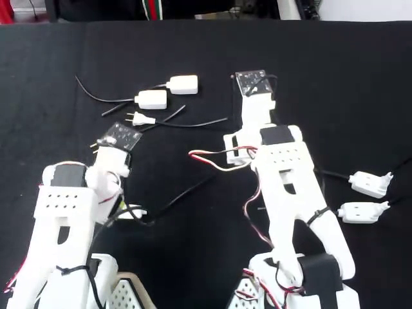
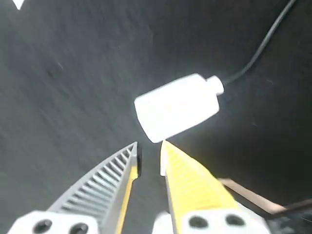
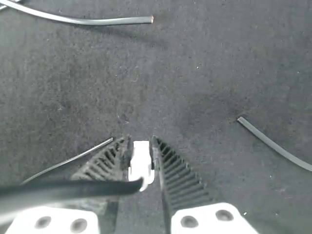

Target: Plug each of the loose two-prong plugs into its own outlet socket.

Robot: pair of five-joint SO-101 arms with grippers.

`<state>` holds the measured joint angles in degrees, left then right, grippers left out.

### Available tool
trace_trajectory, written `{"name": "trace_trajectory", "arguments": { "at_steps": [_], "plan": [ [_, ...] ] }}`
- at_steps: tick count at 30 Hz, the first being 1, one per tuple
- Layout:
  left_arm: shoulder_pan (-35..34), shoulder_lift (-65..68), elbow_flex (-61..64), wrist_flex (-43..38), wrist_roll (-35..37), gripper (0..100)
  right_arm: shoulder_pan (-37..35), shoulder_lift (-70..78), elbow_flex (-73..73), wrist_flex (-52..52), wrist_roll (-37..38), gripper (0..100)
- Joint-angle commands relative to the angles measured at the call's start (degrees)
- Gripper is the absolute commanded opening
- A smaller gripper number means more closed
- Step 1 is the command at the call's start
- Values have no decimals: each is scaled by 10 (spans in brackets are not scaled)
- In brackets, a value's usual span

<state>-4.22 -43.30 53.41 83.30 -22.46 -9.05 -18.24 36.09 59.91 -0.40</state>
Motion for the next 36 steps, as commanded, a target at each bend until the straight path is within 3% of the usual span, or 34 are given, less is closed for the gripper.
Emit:
{"name": "trace_trajectory", "arguments": {
  "at_steps": [1, 8, 13, 21, 27, 34, 36],
  "plan": [
    [8, 3, 31, -40, 22, 27, 3, -19, -28, 2, 0, 11],
    [36, 15, 70, -137, 23, 28, 3, -19, -28, 0, 0, 11],
    [32, 120, 60, -203, 85, 28, 3, -19, -27, 0, 0, 11],
    [13, 352, -116, -239, 96, 28, 3, -19, -27, 0, 2, 11],
    [17, 341, -243, -112, 94, 28, 3, -19, -26, -1, 2, 11],
    [20, 118, -278, 39, 90, 28, 2, -19, -26, -1, 3, 11],
    [48, 60, -264, 86, 40, 28, 2, -19, -26, -1, 3, 11]
  ]
}}
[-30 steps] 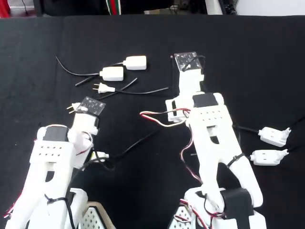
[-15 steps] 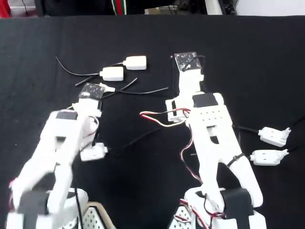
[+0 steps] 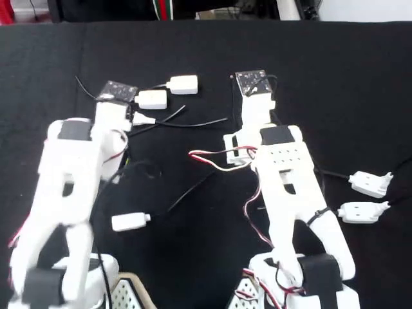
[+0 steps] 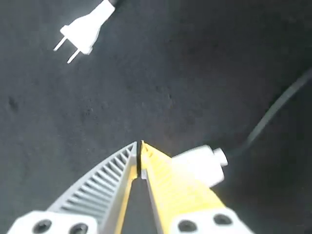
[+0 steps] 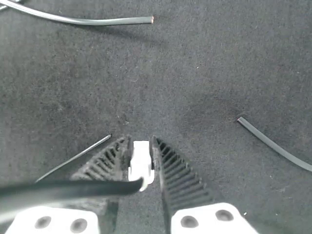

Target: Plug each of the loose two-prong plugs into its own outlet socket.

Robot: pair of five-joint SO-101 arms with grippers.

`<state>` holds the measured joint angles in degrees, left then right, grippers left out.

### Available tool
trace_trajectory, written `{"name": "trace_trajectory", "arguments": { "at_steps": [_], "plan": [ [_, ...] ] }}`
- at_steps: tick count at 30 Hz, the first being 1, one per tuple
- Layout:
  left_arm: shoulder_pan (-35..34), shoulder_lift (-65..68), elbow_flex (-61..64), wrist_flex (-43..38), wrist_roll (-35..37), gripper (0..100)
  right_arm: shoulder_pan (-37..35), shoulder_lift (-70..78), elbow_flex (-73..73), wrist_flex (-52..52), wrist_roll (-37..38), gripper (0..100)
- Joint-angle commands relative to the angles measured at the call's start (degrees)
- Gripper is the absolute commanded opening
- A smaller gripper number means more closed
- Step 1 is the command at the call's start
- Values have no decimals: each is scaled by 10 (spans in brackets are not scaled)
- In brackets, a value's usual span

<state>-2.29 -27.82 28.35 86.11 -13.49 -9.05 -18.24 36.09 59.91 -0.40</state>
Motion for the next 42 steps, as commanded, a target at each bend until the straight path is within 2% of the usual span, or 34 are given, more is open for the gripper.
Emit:
{"name": "trace_trajectory", "arguments": {
  "at_steps": [1, 4, 10, 15, 21, 24, 27, 31, 38, 42],
  "plan": [
    [47, -114, 1, 80, -89, 28, 2, -19, -26, -1, 3, 11],
    [115, -134, 59, 127, -166, 28, 2, -19, -26, 0, 3, 11],
    [182, -134, 201, 76, -249, 28, 2, -19, -26, 2, 0, 11],
    [178, -118, 250, 37, -283, 28, 2, -19, -25, 3, -1, 11],
    [134, 21, 300, -103, -269, 28, 2, -19, -25, 3, -1, 11],
    [95, 114, 265, -162, -255, 28, 2, -19, -25, 3, -1, 11],
    [47, 188, 194, -188, -257, 28, 2, -19, -25, 3, -1, 11],
    [4, 238, 94, -182, -281, 28, 2, -19, -24, 3, -1, 11],
    [-35, 273, -1, -176, -339, 29, 2, -19, -24, 3, 2, 11],
    [-58, 290, -54, -174, -340, 29, 2, -19, -24, 3, 2, 11]
  ]
}}
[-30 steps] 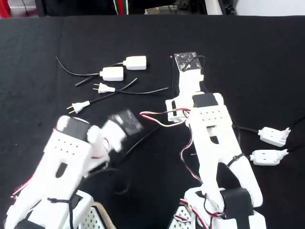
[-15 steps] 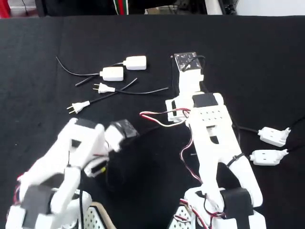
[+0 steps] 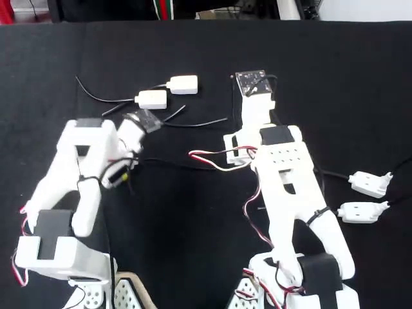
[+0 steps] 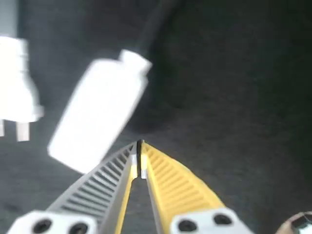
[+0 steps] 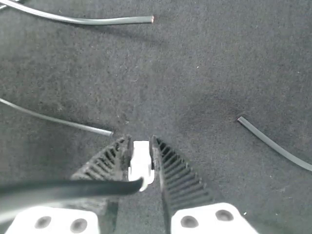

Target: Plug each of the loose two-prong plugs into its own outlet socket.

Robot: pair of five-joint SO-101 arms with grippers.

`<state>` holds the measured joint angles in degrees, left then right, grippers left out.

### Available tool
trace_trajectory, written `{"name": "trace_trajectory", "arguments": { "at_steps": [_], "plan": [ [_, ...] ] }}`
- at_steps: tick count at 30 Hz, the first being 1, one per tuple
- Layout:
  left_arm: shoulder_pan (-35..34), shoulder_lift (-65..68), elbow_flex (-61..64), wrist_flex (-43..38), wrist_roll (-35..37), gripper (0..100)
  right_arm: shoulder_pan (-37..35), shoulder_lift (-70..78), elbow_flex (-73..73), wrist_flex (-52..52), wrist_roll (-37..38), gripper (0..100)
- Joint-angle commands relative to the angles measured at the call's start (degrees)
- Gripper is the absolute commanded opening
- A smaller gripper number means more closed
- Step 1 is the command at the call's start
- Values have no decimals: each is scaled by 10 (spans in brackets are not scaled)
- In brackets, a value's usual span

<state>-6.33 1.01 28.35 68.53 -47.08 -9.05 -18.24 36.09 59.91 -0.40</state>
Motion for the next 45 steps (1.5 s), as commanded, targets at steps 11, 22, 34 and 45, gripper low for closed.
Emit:
{"name": "trace_trajectory", "arguments": {
  "at_steps": [11, 22, 34, 45],
  "plan": [
    [7, -146, -13, 57, 246, 29, 2, -19, -24, 3, 2, 11],
    [-9, -310, 149, -54, 614, 311, 2, -19, -24, 3, 2, 11],
    [-79, -164, 121, -170, 767, 307, 2, -19, -24, 3, 3, 11],
    [-10, -62, 96, -168, 697, 87, 2, -19, -24, 4, 3, 11]
  ]
}}
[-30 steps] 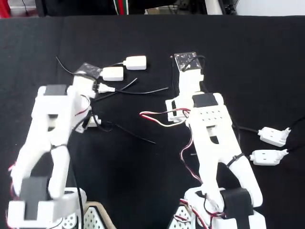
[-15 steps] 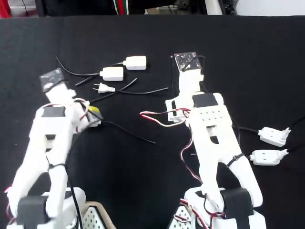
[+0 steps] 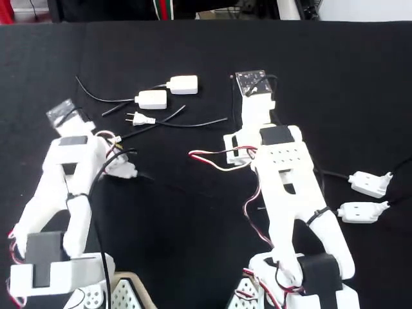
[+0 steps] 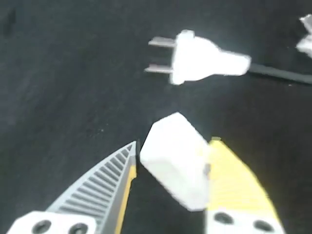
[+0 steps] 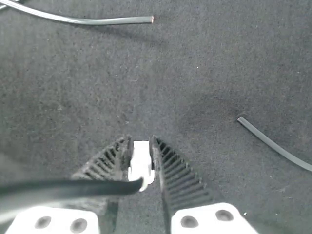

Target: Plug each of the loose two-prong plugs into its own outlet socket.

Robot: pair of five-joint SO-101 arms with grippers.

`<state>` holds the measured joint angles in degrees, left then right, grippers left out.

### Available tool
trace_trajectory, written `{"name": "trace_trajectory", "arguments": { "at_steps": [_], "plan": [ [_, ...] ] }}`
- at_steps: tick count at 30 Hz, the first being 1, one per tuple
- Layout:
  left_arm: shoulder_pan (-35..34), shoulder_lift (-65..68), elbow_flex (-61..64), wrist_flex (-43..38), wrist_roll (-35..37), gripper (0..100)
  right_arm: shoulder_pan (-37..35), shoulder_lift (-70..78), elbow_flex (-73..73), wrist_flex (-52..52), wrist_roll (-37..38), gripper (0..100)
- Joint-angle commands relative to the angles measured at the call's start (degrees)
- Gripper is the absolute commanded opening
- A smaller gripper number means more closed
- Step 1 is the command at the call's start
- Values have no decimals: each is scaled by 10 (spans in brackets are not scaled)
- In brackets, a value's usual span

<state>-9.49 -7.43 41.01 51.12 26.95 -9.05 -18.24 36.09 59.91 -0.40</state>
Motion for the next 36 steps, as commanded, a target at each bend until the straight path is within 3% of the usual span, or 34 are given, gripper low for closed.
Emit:
{"name": "trace_trajectory", "arguments": {
  "at_steps": [1, 5, 10, 16, 21, 25, 29, 36],
  "plan": [
    [22, 34, -37, 7, -55, 41, 2, -19, -24, 4, 3, 11],
    [25, 57, -67, 37, -67, 26, 2, -19, -24, 4, 3, 11],
    [63, 58, -120, 116, -172, 28, 2, -19, -24, 4, 3, 11],
    [143, 58, -145, 116, -238, 28, 2, -19, -24, 4, 3, 11],
    [202, 64, -214, 119, -349, 28, 4, -19, -24, 4, 3, 11],
    [211, 64, -244, 145, -432, 28, 4, -19, -24, 4, 3, 11],
    [212, 64, -279, 168, -467, 28, 5, -19, -25, 4, 3, 11],
    [264, 62, -172, 131, -502, 28, 28, -20, -27, 4, 4, 11]
  ]
}}
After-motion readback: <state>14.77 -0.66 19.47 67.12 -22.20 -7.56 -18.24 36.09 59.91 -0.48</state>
